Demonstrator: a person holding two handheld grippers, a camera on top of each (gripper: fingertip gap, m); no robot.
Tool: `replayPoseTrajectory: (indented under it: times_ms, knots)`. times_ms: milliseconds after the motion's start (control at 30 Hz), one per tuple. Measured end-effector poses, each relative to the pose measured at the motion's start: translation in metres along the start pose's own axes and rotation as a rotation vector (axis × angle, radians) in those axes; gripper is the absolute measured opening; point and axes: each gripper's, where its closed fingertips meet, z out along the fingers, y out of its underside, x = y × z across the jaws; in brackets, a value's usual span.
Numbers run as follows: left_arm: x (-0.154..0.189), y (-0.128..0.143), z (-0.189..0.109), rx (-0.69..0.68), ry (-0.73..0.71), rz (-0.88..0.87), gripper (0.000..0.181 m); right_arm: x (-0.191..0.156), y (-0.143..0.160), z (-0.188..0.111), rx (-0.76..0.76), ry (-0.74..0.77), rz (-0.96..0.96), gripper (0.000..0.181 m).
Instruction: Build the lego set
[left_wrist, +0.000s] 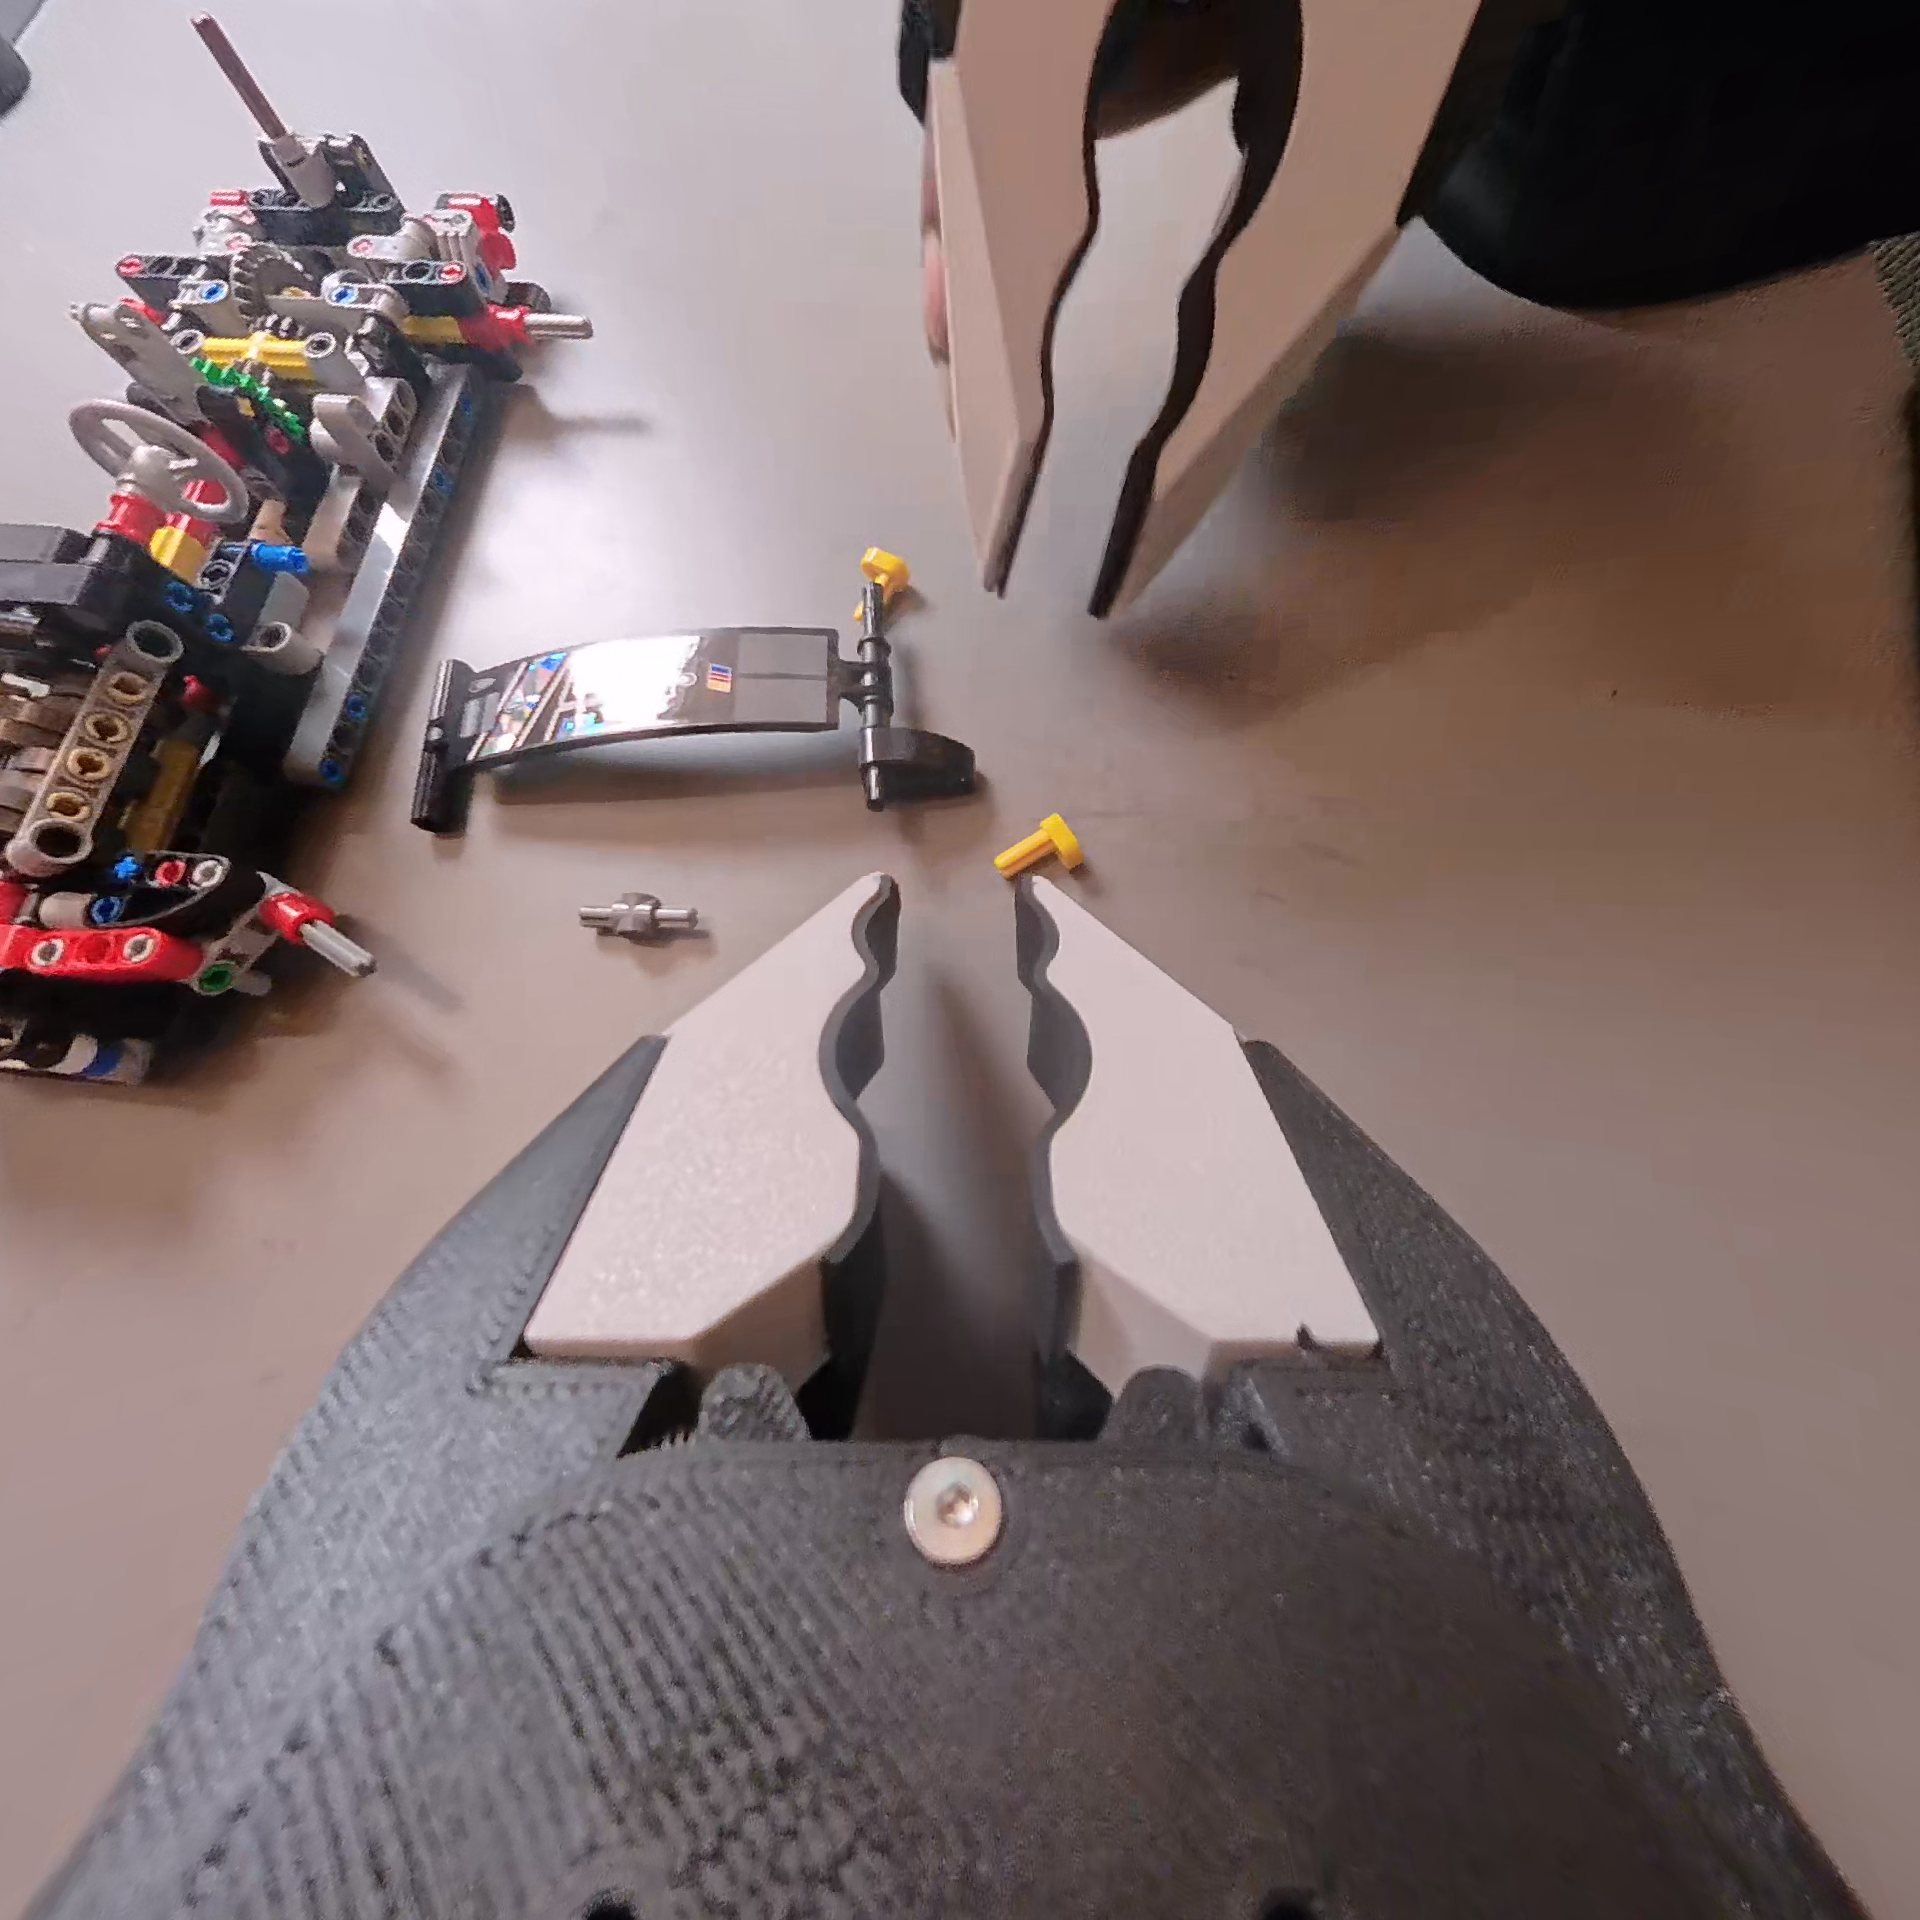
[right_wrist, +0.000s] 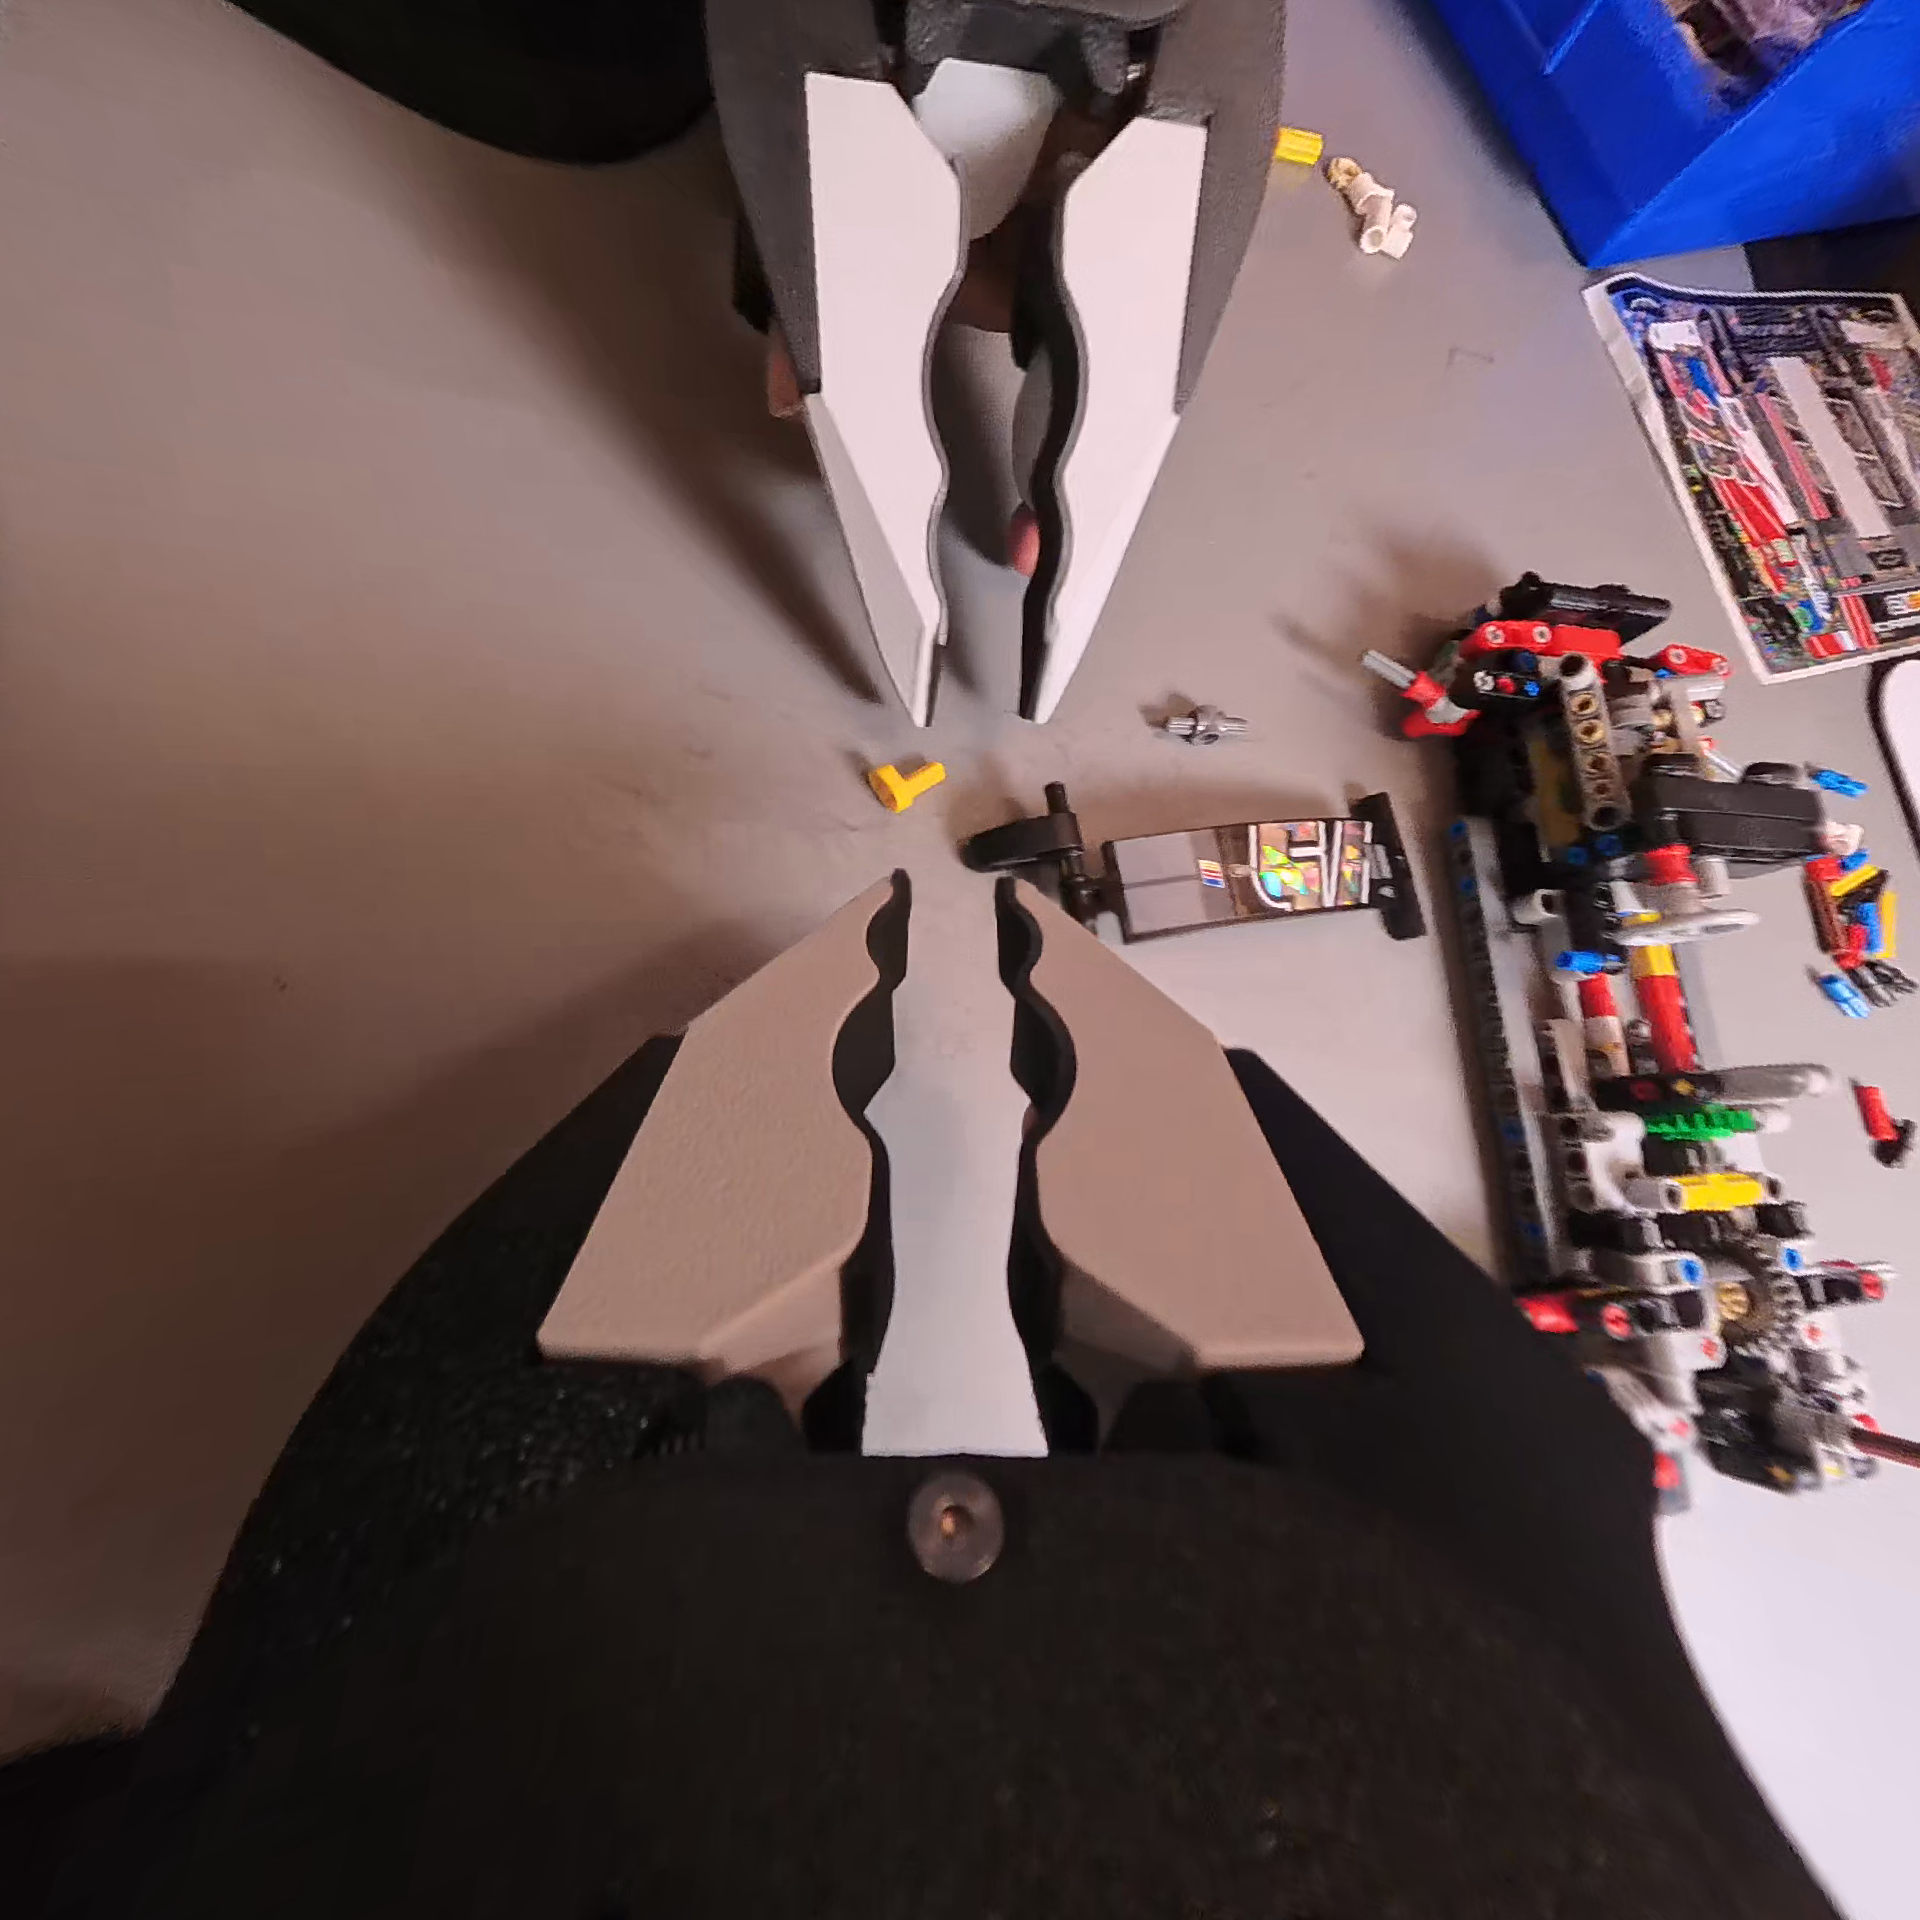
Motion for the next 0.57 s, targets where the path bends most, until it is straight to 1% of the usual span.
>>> replayPoseTrajectory:
  times_ms: [33,267,433,567]
  knots:
    - [0.0,0.0,0.0,0.0,-0.003,0.002,0.021,-0.001,0.0,0.003,0.009,0.006,0.007,0.012]
    - [-0.008,-0.008,-0.003,0.052,-0.055,0.016,0.021,0.006,-0.01,0.011,0.16,0.029,0.082,0.015]
    - [-0.018,-0.019,-0.009,0.126,-0.117,0.011,0.025,0.003,-0.007,0.013,0.154,0.008,0.095,0.018]
    - [-0.028,-0.023,-0.012,0.165,-0.166,0.007,0.029,0.0,-0.002,0.014,0.11,0.004,0.094,0.023]
